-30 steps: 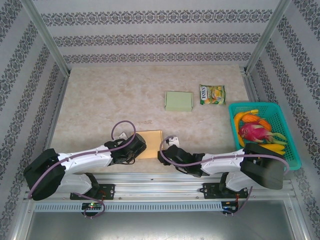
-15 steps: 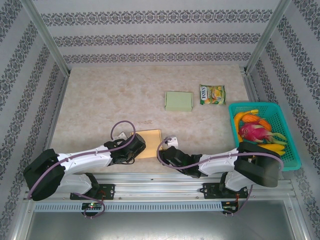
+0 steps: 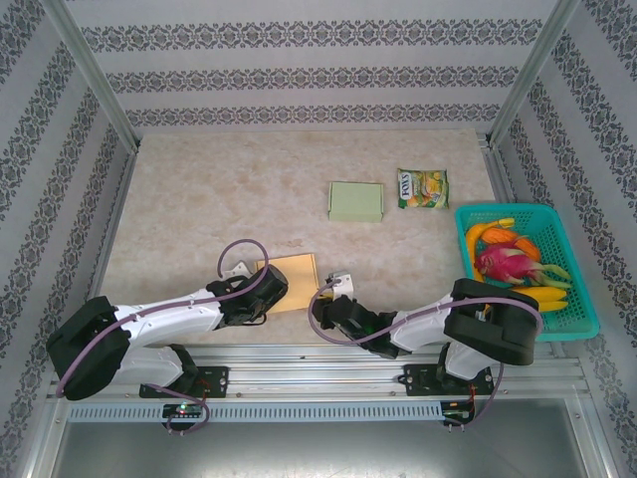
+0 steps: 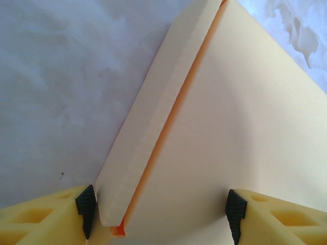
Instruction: Fold the paper box
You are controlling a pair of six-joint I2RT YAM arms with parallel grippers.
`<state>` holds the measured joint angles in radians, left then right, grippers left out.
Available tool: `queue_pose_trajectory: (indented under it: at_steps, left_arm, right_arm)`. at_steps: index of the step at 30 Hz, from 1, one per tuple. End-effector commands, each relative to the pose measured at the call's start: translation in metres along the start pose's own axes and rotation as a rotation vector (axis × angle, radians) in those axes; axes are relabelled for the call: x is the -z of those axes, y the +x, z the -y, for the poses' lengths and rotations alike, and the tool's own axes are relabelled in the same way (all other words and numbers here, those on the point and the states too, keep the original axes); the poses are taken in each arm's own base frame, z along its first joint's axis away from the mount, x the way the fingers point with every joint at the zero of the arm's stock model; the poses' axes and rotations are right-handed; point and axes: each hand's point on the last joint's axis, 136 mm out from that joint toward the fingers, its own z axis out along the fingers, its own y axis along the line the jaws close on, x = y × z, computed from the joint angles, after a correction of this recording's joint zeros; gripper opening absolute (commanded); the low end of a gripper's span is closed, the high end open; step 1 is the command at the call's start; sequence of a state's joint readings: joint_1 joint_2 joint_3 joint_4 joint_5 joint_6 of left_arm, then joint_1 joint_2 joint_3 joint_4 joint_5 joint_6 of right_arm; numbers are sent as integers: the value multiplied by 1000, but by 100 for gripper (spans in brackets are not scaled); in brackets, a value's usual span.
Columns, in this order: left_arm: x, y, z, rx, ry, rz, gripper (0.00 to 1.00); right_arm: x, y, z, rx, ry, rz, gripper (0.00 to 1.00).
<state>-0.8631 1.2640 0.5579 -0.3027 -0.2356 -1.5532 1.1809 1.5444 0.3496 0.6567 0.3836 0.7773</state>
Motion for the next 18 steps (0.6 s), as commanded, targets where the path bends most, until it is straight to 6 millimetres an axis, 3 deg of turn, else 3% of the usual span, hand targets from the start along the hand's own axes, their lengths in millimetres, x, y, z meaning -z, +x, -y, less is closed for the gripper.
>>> queue_pose_trajectory:
  at_steps: [1, 11, 13, 18]
  left_arm:
    - [-8, 11, -23, -4, -72, -58, 70]
    - [-7, 11, -21, -7, -66, -64, 70]
    - [-8, 12, -21, -7, -67, -68, 70]
    - [-11, 15, -19, -18, -72, -79, 70]
  right_arm:
    - [7, 48, 26, 93, 65, -187, 22]
    - [0, 53, 25, 91, 47, -217, 20]
    - [-8, 44, 16, 105, 35, -198, 18]
    - [-20, 42, 15, 181, 43, -174, 17]
